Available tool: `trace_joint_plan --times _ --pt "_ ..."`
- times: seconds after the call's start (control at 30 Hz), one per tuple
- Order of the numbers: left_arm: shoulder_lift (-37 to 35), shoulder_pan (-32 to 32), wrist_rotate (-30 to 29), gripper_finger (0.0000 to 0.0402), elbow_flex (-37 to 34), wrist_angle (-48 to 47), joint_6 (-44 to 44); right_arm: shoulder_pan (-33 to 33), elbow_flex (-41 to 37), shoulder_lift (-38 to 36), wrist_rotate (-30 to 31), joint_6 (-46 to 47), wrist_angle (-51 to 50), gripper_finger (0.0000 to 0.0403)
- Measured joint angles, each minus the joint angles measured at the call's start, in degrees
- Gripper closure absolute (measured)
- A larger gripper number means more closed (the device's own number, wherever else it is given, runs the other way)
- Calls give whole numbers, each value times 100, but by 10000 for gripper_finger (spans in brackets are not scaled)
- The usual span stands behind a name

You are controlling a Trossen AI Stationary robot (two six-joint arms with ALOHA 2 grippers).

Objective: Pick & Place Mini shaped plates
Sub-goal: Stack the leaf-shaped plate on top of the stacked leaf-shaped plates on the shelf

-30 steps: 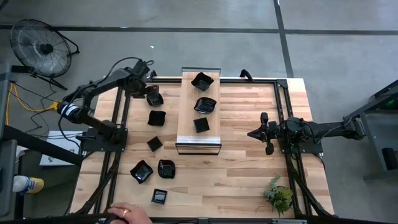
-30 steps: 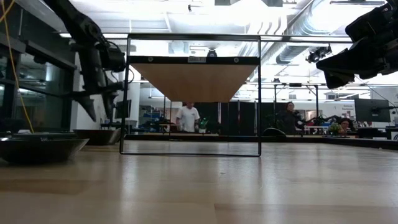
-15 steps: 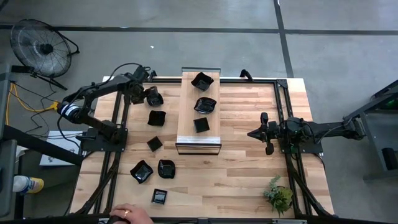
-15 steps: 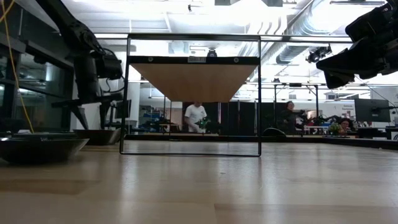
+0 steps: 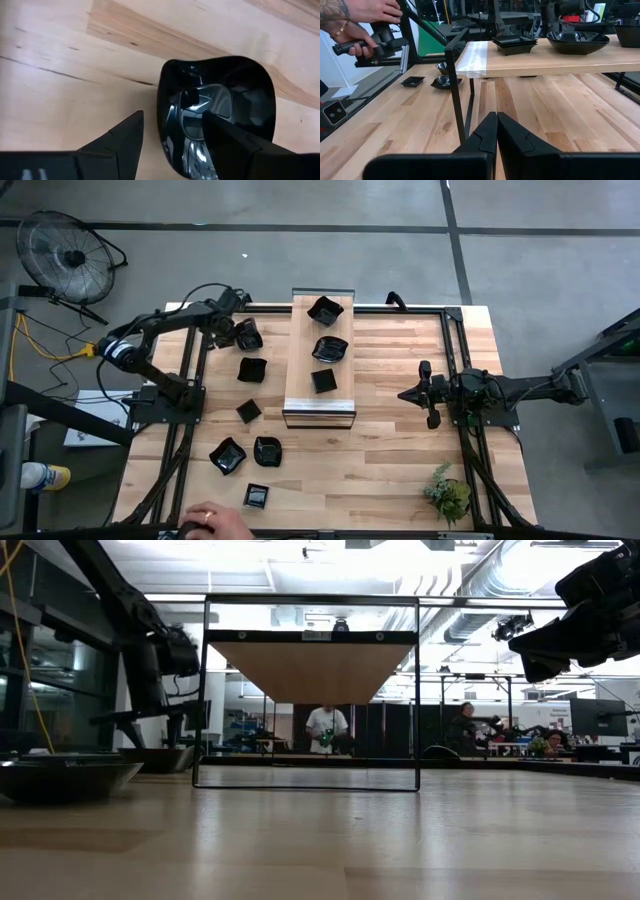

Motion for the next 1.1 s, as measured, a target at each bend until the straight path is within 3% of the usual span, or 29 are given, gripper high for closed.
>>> trace_joint_plan --times 1.1 --pt "144 310 63 205 0 144 72 -2 0 0 1 0 0 401"
